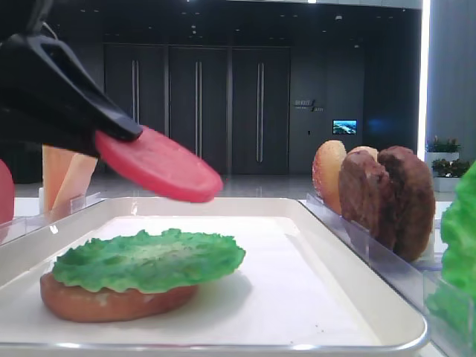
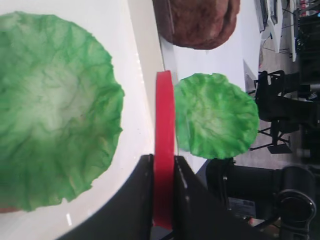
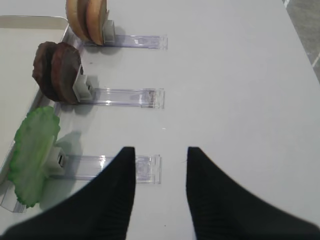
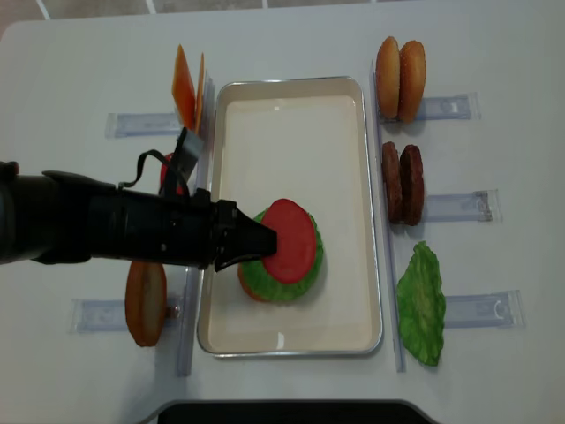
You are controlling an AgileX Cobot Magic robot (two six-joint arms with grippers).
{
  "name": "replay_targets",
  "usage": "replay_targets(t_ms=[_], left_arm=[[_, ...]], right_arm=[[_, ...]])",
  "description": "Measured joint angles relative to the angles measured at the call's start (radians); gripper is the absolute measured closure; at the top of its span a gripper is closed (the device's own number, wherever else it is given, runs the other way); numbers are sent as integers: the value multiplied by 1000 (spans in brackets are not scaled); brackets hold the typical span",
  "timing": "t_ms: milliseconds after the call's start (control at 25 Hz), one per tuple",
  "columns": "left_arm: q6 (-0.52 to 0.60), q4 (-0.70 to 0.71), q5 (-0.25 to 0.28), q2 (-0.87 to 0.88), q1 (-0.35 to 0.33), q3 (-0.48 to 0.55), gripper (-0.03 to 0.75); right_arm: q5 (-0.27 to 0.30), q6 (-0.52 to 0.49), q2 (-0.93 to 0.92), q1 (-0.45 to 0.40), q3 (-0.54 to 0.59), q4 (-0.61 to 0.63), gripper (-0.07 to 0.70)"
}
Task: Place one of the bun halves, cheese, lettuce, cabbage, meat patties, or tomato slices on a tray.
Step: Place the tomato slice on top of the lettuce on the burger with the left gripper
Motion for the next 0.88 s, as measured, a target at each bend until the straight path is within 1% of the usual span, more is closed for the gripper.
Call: replay_targets(t_ms=[120,240,360,680,880], left_arm=[[-34,70,-29,0,27,1,658],[-51,112,-30,1,68,2,658],[-53,118,-31,1,95,2,658],[-40,119,-29,1,96,2,658],[-15,108,0,1,96,2,658]], right_arm=[[0,0,0,0,0,0,388],[0,0,0,0,0,0,388],[0,0,0,0,0,0,388],[0,0,0,0,0,0,388],[0,0,0,0,0,0,388]])
